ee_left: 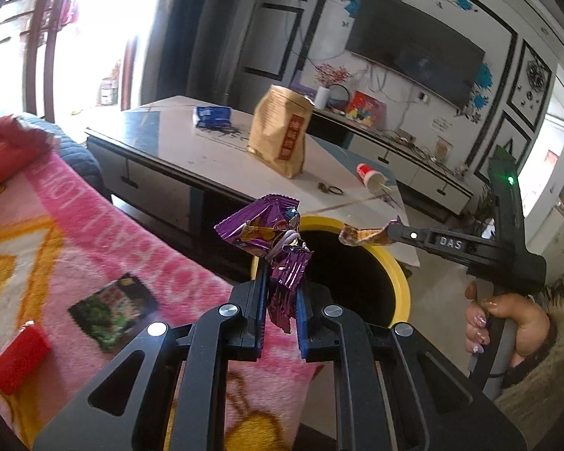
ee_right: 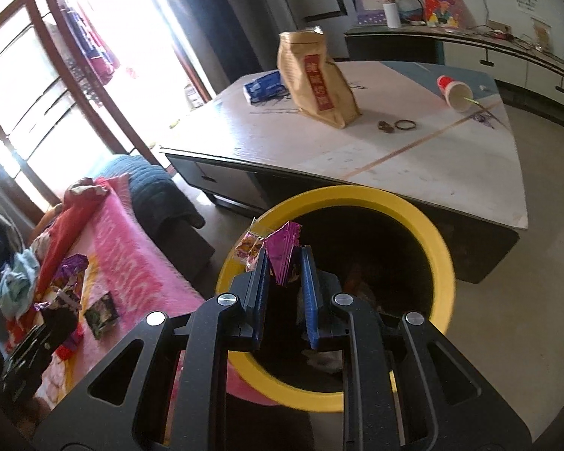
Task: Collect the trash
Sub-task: 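Carry the purple wrapper and small wrapper over the yellow bin, then open both tools to drop the wrappers into the bin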
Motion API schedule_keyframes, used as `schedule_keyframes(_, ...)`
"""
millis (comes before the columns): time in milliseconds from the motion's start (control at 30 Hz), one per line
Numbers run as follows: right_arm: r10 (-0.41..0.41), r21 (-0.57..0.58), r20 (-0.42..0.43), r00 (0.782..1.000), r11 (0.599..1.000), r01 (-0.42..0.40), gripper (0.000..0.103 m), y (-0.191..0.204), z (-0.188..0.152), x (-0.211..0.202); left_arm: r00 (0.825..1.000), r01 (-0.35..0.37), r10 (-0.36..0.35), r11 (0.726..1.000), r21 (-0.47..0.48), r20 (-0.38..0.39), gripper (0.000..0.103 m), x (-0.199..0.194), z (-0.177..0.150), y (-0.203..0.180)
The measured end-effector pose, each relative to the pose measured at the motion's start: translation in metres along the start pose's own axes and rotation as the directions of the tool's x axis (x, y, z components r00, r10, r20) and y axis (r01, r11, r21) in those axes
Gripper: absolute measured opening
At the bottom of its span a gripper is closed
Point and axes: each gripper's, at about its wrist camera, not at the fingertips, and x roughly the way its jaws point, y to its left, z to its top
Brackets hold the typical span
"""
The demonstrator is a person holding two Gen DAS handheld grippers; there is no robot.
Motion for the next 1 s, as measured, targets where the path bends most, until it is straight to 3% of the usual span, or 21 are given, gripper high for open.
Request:
schedule_keyframes(667,-0.069,0.113,-0.016,0.997,0.991,0.071,0.013,-0.046,0.003,0.002,0.989,0.096,-0.082,0.989,0.112,-0.122,0.013,0.073,-0.004,-0.052)
schedule_keyframes(733,-0.075,0.126,-0.013,0.997,0.989,0.076,0.019,-0.049,0.003,0.002,0.985,0.122,-0.106,0.986,0.117,-0.134,0.014,0.082,-0.003,-0.056)
schedule_keyframes(800,-0.083,0.151,-0.007,0.997,0.985,0.083,0.032,-0.054,0.003,0.001,0.988,0.100,-0.082,0.986,0.136,-0.132,0.030,0.091,-0.001,-0.060)
schedule_keyframes(833,-0.088,0.162,-0.003,0.996,0.983,0.087,0.033,-0.057,0.002,0.001,0.989,0.088,-0.071,0.987,0.137,-0.129,0.054,0.094,0.000,-0.061)
schedule_keyframes(867,-0.089,0.165,-0.002,0.996,0.982,0.088,0.034,-0.058,0.002,0.000,0.991,0.078,-0.062,0.989,0.129,-0.120,0.069,0.095,0.001,-0.059)
schedule_keyframes(933,-0.090,0.166,0.001,0.996,0.982,0.089,0.038,-0.059,0.003,-0.001,0.992,0.077,-0.065,0.991,0.106,-0.107,0.070,0.093,0.002,-0.053)
schedule_keyframes(1000,-0.086,0.162,0.011,0.996,0.983,0.083,0.042,-0.057,0.003,-0.002,0.995,0.052,-0.044,0.994,0.095,-0.093,0.080,0.089,0.002,-0.048)
